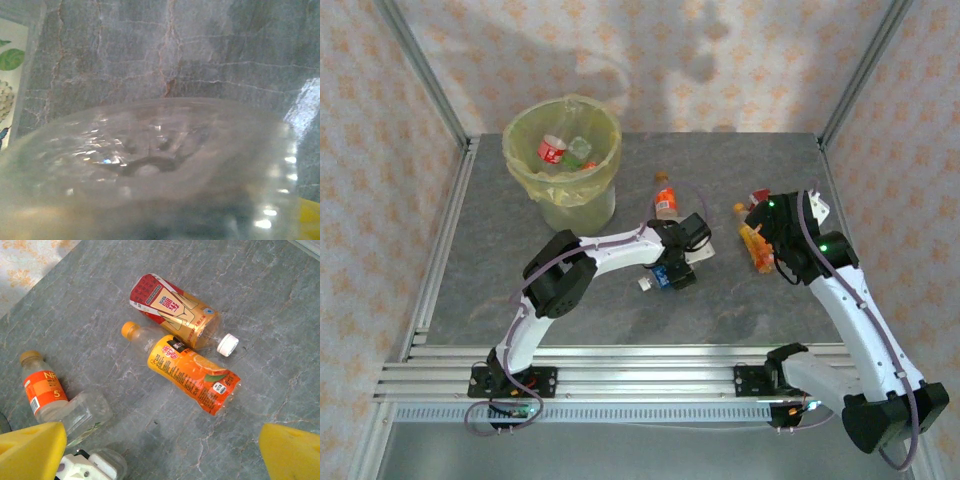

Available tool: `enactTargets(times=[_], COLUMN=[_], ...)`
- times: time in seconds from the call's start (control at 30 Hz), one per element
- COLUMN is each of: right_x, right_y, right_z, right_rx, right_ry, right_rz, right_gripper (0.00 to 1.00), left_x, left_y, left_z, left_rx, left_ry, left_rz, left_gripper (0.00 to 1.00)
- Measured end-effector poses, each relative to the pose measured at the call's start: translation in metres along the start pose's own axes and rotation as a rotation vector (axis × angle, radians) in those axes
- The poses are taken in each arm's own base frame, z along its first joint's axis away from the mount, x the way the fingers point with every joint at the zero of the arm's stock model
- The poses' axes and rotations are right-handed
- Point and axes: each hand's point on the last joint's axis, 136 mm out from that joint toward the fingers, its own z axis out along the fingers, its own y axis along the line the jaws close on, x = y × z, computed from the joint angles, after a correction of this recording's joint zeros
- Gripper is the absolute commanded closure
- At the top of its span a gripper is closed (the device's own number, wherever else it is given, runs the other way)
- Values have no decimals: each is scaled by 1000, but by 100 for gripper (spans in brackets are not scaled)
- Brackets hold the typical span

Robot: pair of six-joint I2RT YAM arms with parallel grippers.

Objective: Put the plastic bottles in the bin

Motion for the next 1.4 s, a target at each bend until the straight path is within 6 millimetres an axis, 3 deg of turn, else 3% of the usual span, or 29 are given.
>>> enactTargets(times=[0.1,0.2,0.47,0.6,0.73,0.87,0.97,1.17,1.4], right_x=[0,0,0,-1,-3,-6,-7,-3,-2], right_y=[0,0,0,0,0,0,1,2,7], right_z=[0,0,0,-1,-7,-12,-14,-12,-12], right_rx=[0,0,0,-4,-21,-38,-47,-64,-88], right_ry=[0,0,0,-3,-17,-31,-38,-28,-21], right_rz=[0,0,0,-2,1,2,2,-3,-7], right_gripper=[1,1,1,1,1,1,1,1,1], left_x=[0,-1,-5,-22,-47,-68,-69,-41,0], left_y=[-2,-4,-8,-1,19,52,92,191,280], left_z=[0,-1,-16,-62,-144,-228,-274,-336,-391], left_rx=[3,14,36,19,-62,-170,-250,-433,-571], left_ry=[0,-4,-24,-125,-298,-478,-570,-670,-758], left_rz=[2,4,-5,-25,-42,-91,-163,-382,-646], left_gripper=[33,48,51,51,51,52,52,52,52])
